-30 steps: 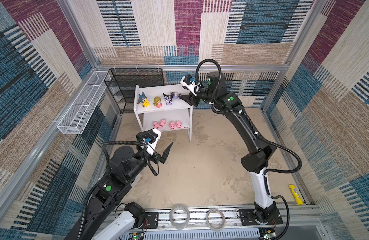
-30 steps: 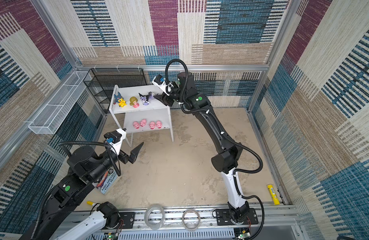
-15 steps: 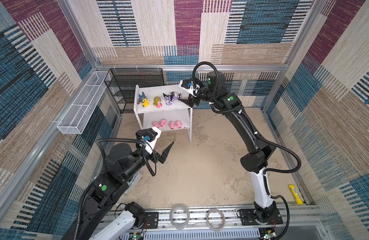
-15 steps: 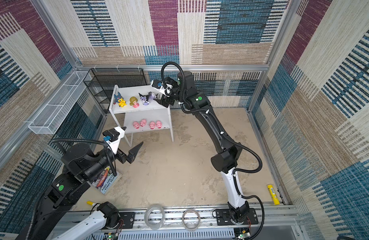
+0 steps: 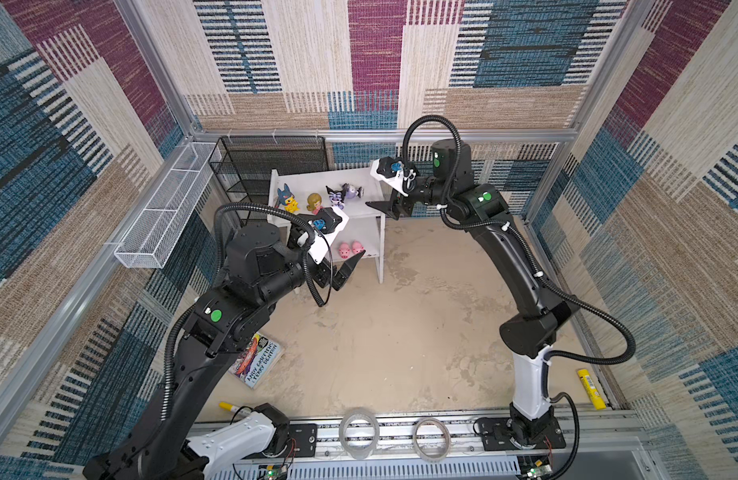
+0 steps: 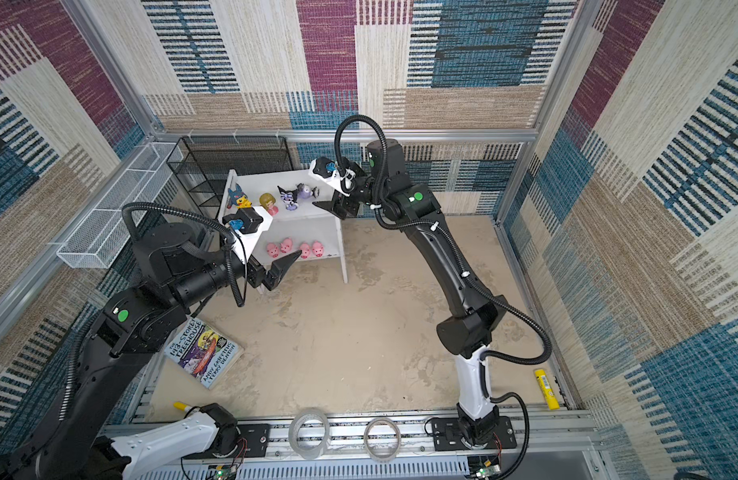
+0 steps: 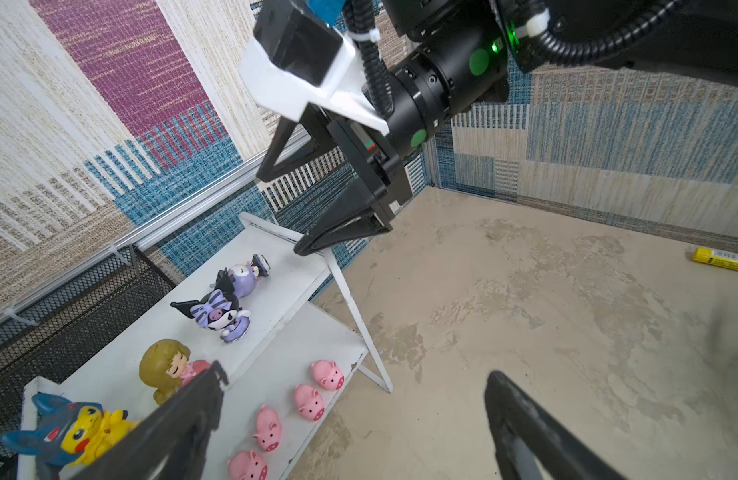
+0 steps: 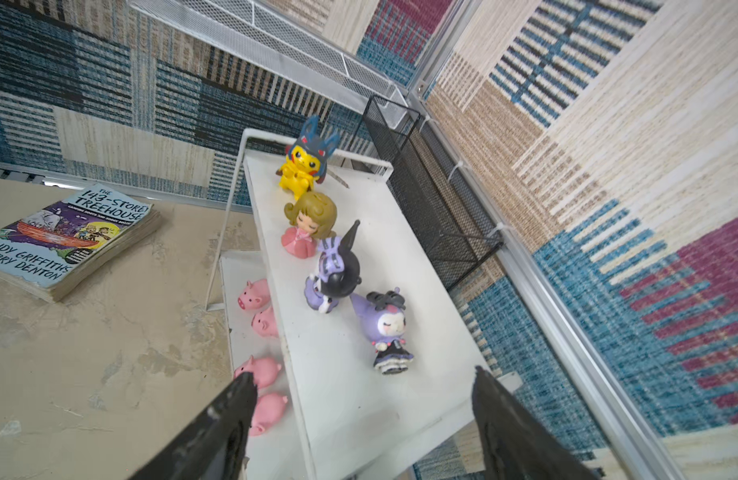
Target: Place and organize the plastic toys onto the shelf
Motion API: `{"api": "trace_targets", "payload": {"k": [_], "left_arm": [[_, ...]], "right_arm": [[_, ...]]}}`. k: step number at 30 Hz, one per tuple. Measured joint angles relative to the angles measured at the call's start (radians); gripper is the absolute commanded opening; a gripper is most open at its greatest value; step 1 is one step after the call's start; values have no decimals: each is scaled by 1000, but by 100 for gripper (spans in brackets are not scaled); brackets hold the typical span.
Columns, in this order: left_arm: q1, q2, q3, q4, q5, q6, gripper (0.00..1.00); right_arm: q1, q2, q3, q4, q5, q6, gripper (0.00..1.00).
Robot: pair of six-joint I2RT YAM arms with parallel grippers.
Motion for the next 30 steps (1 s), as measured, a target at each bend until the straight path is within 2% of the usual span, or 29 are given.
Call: {"api": "trace_targets", "payload": {"k": [7, 13, 16, 23, 30], "left_arm": [[1, -19, 4, -35, 0, 24, 99], [12, 131, 166, -57, -8, 100, 98], [38, 229, 285, -99, 0, 132, 97], [93, 431, 537, -208, 20, 176, 93], [144, 652, 895, -410, 53, 254, 90]], "right_arm": [[-23, 2, -7, -98, -80, -19, 81], [-26, -31, -69, -108, -98, 20, 84], [-27, -132, -237, -97, -96, 42, 87], [-26, -544, -855, 98, -70, 112, 92], [-26, -803, -1167, 281, -69, 199, 93]]}}
